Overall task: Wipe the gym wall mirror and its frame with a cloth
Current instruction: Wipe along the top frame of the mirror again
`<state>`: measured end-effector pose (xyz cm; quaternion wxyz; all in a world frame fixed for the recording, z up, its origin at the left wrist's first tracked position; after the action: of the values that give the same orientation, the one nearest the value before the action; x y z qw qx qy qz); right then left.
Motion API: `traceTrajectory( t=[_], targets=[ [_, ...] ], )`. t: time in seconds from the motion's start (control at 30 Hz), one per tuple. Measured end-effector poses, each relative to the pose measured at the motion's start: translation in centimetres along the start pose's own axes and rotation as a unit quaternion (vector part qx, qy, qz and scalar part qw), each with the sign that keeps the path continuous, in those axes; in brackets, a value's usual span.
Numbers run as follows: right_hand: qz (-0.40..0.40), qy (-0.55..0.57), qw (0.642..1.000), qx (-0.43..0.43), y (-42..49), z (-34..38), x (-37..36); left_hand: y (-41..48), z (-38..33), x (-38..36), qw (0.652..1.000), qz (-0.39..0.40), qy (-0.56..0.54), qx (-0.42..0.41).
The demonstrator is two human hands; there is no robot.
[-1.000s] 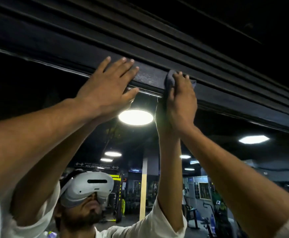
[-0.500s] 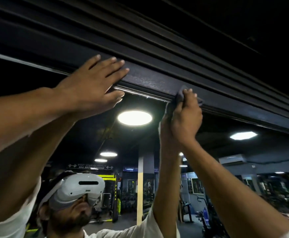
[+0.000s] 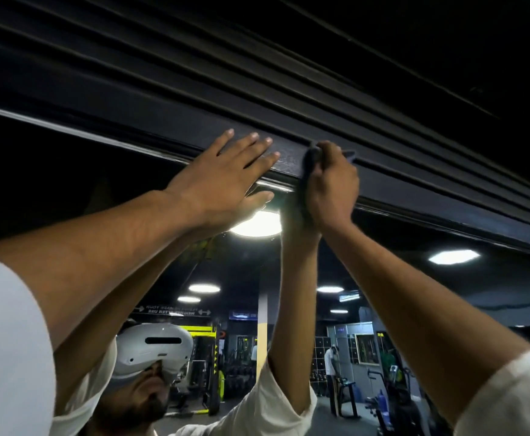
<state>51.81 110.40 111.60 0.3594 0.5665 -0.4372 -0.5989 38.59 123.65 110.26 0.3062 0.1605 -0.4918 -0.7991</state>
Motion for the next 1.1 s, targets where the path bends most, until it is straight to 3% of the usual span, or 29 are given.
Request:
traceTrajectory(
  t=[0.13,0.3,0.37,0.6,0.73,0.87,1.1],
  targets=[
    [0.073,0.012,0.988,0.134,-2.5,2.4,-0.5,0.0,-0.1,0.0,1.000,0.000,0.004,-0.005],
    [-0.024,-0.024,0.999,0.019,-4.5,-1.7,2.3,0.0,0.1,-0.3,1.000,-0.001,0.006,-0.002],
    [-0.020,-0.011,1.000,0.006,-5.7,-0.4,1.3,0.0,0.0,-0.4,1.000,-0.002,0.003,0.003],
    [0.030,0.016,0.989,0.143,-6.3,6.1,-0.7,-0.8,2.3,1.0,0.999,0.027,0.030,-0.027],
    [-0.035,-0.021,0.998,0.054,-2.9,3.1,0.6,-3.5,8.4,3.3,0.997,0.026,0.071,-0.018],
    [-0.023,-0.053,0.997,-0.045,-1.8,4.0,-1.5,-6.0,11.7,3.8,0.998,0.017,0.065,0.001],
    [0.040,-0.043,0.989,0.137,-4.1,12.2,-4.8,-5.9,12.7,3.7,0.999,0.029,0.031,-0.029]
  ],
)
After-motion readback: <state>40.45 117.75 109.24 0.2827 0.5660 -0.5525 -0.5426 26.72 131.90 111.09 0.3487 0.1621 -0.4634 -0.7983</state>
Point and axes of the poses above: each hand's wrist, its own y-axis towards the middle knuckle, its own x-axis out of the back of the hand, z = x × y, the point moved 5 cm from there along y, towards the middle knuckle, and after that the axes turned 6 degrees about x, right-handed, at the moved point
